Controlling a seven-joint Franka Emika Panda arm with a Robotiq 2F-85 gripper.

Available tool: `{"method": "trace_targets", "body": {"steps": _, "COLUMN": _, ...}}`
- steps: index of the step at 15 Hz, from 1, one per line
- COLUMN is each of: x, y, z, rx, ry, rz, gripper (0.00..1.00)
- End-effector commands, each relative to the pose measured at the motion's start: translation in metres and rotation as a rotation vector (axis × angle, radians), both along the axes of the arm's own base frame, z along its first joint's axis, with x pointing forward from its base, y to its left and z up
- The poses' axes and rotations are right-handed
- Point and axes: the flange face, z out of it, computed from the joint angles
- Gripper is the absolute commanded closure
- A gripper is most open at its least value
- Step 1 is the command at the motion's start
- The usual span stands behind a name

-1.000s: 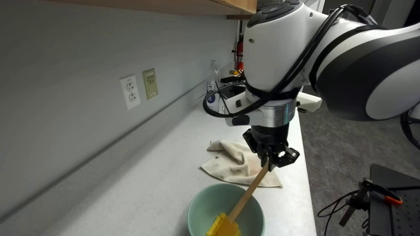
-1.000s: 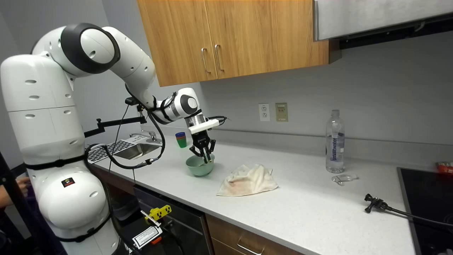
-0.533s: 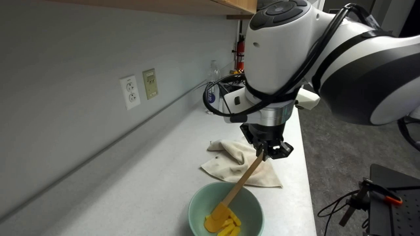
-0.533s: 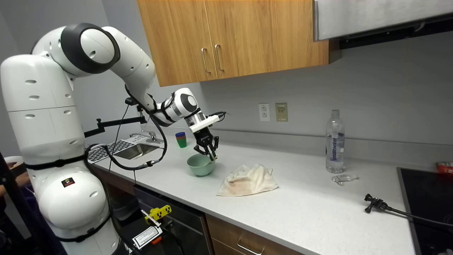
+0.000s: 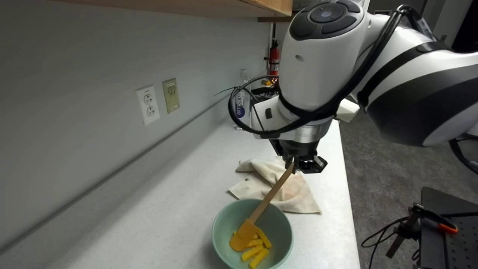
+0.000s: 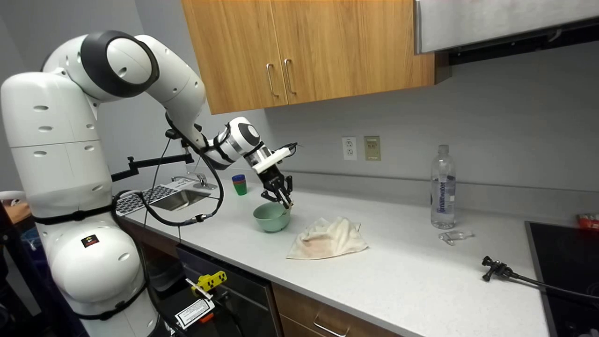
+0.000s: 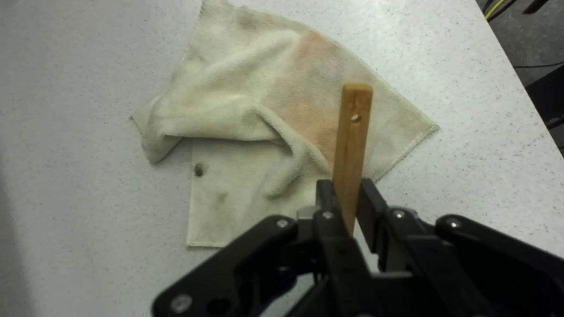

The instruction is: Use the wooden spatula to stir the contents in the green bowl

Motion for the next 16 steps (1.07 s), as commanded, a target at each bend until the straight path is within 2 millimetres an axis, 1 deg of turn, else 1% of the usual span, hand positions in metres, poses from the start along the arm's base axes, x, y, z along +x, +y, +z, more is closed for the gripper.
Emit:
{"method": "trace_targets", "body": {"steps": 1, "x": 0.004, "y": 0.007, "z": -0.002, "rx": 0.068, "ry": 0.02, "rz": 0.066, "gripper": 0.96}}
{"method": "trace_targets", "body": {"steps": 4, "x": 0.005, "y": 0.01, "z": -0.004, "rx": 0.089, "ry": 0.039, "rz": 0.098, "gripper": 0.96}}
{"method": "trace_targets", "body": {"steps": 7, "x": 0.004, "y": 0.008, "z": -0.005, "rx": 0.07, "ry": 0.073, "rz": 0.109, "gripper": 0.96}}
{"method": "trace_targets", "body": {"steps": 14, "x": 0.006, "y": 0.0, "z": 0.001, "rx": -0.066, "ry": 0.038, "rz": 0.122, "gripper": 0.96}}
{"method": "trace_targets", "body": {"steps": 15, "x": -0.001, "y": 0.012, "z": 0.051, "rx": -0.059, "ry": 0.008, "rz": 0.148, "gripper": 0.96}}
{"method": "trace_targets", "body": {"steps": 16, "x": -0.001, "y": 0.014, "z": 0.057, "rx": -0.045, "ry": 0.007, "rz": 0.139, "gripper": 0.96}}
